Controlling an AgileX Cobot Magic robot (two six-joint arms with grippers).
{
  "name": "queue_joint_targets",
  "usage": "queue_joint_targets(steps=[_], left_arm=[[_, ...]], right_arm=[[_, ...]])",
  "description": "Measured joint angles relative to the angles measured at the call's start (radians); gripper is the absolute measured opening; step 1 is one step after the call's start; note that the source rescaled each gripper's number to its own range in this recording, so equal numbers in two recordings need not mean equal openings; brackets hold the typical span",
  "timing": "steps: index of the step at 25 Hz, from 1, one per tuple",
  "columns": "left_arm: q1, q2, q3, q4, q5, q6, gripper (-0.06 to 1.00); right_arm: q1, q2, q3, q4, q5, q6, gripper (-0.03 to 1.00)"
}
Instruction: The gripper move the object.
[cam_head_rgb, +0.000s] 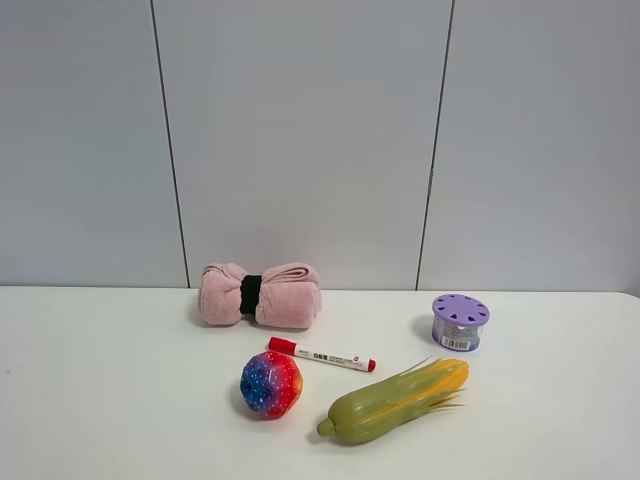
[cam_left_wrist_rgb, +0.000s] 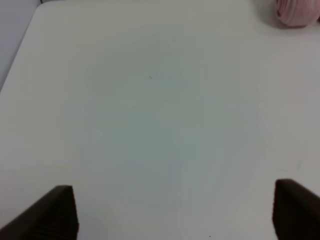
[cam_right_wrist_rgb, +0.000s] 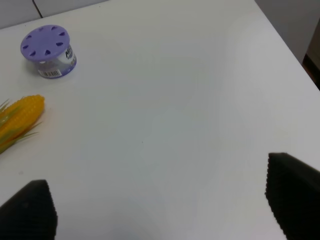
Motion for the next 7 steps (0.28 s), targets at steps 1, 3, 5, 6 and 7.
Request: queue_joint_targets(steps=[1,3,5,6,7], left_arm=[[0.0,0.0,0.0,0.0,0.0,0.0,1.0],[0.0,0.0,0.0,0.0,0.0,0.0,1.0],[0.0,0.0,0.0,0.0,0.0,0.0,1.0],[0.0,0.0,0.0,0.0,0.0,0.0,1.0],[0.0,0.0,0.0,0.0,0.0,0.0,1.0]], right_arm=[[0.0,0.0,0.0,0.0,0.0,0.0,0.96],[0.0,0.0,0.0,0.0,0.0,0.0,0.96],[0.0,0.0,0.0,0.0,0.0,0.0,0.96],[0.0,0.0,0.0,0.0,0.0,0.0,0.96],[0.0,0.0,0.0,0.0,0.0,0.0,0.96]])
